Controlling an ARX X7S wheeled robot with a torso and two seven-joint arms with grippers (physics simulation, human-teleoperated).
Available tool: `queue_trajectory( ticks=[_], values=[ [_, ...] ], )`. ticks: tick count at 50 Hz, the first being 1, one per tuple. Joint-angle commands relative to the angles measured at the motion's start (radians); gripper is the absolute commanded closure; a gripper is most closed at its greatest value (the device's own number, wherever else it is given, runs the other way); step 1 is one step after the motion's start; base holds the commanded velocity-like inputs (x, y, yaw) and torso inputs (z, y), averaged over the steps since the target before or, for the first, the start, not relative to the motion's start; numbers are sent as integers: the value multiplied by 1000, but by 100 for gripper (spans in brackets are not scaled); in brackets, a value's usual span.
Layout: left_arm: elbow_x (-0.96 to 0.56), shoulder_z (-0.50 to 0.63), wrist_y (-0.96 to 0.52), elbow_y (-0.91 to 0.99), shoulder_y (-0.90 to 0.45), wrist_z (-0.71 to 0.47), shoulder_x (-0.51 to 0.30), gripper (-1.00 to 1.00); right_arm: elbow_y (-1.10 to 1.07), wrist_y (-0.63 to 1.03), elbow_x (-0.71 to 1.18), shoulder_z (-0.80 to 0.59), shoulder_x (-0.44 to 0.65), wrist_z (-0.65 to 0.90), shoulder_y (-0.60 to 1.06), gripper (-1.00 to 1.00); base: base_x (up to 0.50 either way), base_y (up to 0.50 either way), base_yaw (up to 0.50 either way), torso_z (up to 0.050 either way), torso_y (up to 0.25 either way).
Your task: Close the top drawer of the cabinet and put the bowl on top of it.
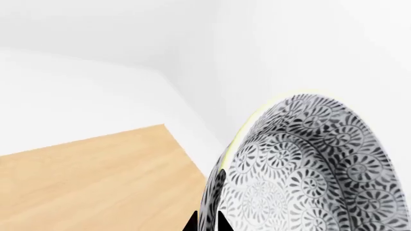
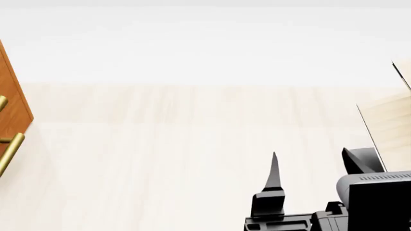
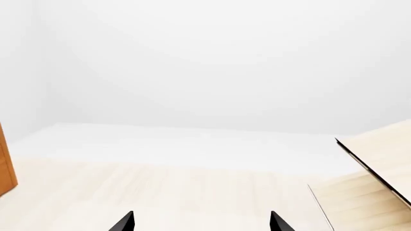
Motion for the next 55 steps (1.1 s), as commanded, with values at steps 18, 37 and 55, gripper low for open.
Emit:
queue_trajectory(
  ticks=[18, 37, 55],
  values=[
    [-31, -41, 21, -67, 87, -1, -12, 100, -7, -18, -6, 13, 19, 0, -37, -100, 0, 0, 0, 0, 1],
    [-19, -54, 101, -19, 189, 10, -25, 100, 7, -23, -28, 0, 8, -13, -42, -100, 0, 0, 0, 0, 0],
    [-36, -86, 150, 2, 281, 23, -51, 100, 13, -24, -39, -9, 0, -19, -45, -100, 0, 0, 0, 0, 1]
  ],
)
